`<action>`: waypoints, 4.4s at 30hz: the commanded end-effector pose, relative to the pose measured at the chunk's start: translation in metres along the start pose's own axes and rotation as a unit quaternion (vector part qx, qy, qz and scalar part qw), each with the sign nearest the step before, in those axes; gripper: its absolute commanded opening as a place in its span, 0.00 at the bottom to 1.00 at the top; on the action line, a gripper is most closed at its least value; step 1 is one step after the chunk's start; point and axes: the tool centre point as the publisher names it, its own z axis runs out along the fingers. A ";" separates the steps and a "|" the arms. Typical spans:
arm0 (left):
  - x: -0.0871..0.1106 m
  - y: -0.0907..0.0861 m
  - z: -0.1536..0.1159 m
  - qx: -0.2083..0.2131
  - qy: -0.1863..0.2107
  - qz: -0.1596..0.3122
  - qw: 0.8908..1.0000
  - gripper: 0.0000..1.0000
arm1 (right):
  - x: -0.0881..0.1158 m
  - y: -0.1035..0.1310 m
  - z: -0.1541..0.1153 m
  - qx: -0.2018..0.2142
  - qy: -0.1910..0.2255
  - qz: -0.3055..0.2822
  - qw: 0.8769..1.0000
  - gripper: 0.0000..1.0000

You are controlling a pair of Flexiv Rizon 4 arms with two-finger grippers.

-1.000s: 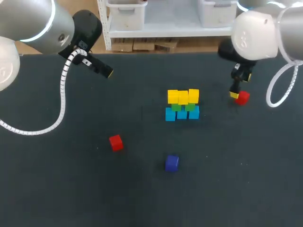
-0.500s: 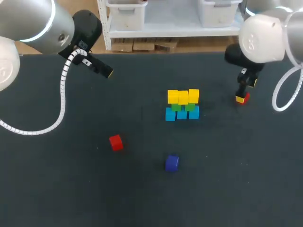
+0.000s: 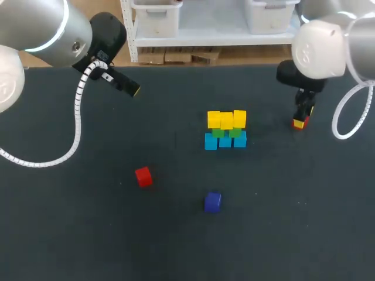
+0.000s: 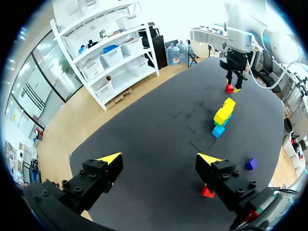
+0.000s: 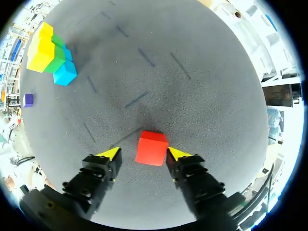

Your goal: Place the blue cubes, place green cubes on the blue cubes, place the yellow cubes on the green cubes, then place the red cubes on the yellow cubes, and place purple cube on the red cubes.

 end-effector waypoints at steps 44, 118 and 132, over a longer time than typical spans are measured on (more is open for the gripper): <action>0.001 0.001 0.000 0.002 -0.001 0.001 1.000 1.00 | -0.040 0.064 -0.124 0.086 -0.050 -0.240 0.966 0.00; 0.001 0.001 0.000 0.002 -0.001 0.001 1.000 1.00 | -0.112 0.132 -0.096 0.003 0.021 -0.324 0.946 0.00; 0.001 0.001 0.000 0.002 -0.001 0.001 1.000 1.00 | -0.114 0.135 -0.093 -0.002 0.021 -0.333 0.943 0.00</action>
